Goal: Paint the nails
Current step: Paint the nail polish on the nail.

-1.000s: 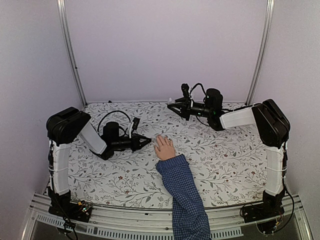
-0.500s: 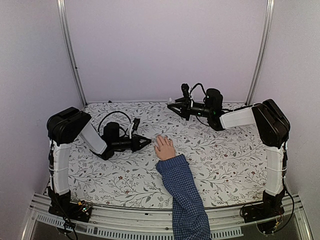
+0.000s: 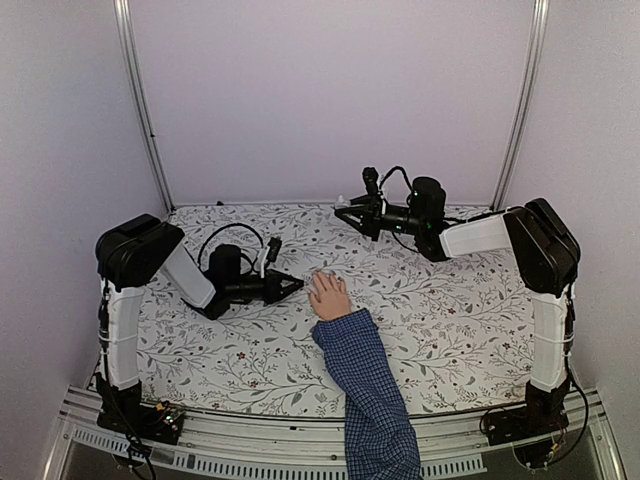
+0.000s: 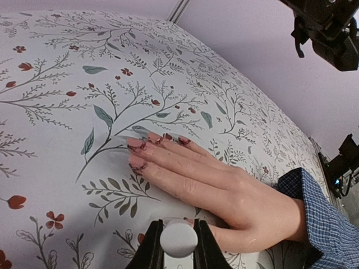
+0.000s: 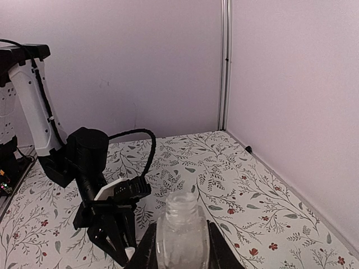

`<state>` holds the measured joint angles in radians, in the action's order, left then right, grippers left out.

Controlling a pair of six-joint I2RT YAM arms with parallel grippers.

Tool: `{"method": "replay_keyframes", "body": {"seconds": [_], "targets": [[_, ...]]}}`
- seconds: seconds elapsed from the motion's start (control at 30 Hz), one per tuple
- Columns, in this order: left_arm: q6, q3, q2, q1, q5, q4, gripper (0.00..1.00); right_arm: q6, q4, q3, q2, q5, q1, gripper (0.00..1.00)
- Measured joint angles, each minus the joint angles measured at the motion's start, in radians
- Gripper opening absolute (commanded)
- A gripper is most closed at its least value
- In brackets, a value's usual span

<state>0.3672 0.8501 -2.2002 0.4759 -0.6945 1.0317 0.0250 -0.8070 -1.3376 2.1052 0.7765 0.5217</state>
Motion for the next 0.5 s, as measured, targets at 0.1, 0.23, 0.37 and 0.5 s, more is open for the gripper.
{"method": "replay_keyframes", "body": {"seconds": [0.1,0.23,0.37,0.5], "targets": [[0.0,0.004,0.0,0.0,0.0,-0.003,0.0,0.0,0.0,0.0,0.0,0.0,0.0,0.0],[-0.001,0.01,0.0,0.0,0.0,-0.006,0.0,0.002,0.0,0.0,0.0,0.0,0.0,0.0],[-0.001,0.013,-0.002,0.001,0.001,-0.006,0.0,0.002,0.0,0.0,0.0,0.0,0.0,0.0],[-0.001,0.017,-0.002,0.002,0.004,-0.01,0.0,0.002,0.0,0.0,0.0,0.0,0.0,0.0]]}}
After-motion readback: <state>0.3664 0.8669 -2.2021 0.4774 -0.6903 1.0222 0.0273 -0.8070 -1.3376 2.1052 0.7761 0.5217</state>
